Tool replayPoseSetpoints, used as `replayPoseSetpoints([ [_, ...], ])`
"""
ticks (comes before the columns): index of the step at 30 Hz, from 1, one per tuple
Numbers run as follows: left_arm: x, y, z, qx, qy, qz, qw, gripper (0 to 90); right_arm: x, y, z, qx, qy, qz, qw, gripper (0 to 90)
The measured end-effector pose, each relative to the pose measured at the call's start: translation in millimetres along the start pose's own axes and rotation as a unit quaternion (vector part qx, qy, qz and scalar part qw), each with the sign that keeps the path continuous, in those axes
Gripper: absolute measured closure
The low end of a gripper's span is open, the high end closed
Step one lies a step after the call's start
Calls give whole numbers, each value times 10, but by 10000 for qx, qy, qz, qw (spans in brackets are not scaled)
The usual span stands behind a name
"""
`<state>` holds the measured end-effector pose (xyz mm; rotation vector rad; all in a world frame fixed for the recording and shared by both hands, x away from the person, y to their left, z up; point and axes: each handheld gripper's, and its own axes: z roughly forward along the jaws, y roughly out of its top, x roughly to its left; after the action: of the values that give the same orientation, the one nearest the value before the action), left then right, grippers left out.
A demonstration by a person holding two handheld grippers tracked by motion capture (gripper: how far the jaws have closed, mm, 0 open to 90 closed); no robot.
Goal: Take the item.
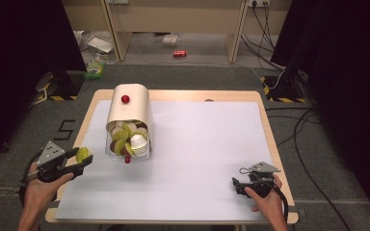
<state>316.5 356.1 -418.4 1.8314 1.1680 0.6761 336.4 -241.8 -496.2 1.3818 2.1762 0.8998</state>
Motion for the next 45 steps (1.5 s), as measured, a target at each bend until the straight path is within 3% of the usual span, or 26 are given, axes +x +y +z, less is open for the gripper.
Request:
replayPoseSetpoints([
  [12, -2, -158, 149, 114, 39, -79, 9999, 394, 0, 0, 0, 1, -2, 4, 10000, 78],
  [24, -17, -197, 201, 160, 50, -64, 9998, 394, 0, 0, 0, 0, 1, 2, 10000, 78],
  [45, -65, -450, 465, 585, -16, -92, 9982, 394, -3, 0, 1, -8, 4, -18, 10000, 78],
])
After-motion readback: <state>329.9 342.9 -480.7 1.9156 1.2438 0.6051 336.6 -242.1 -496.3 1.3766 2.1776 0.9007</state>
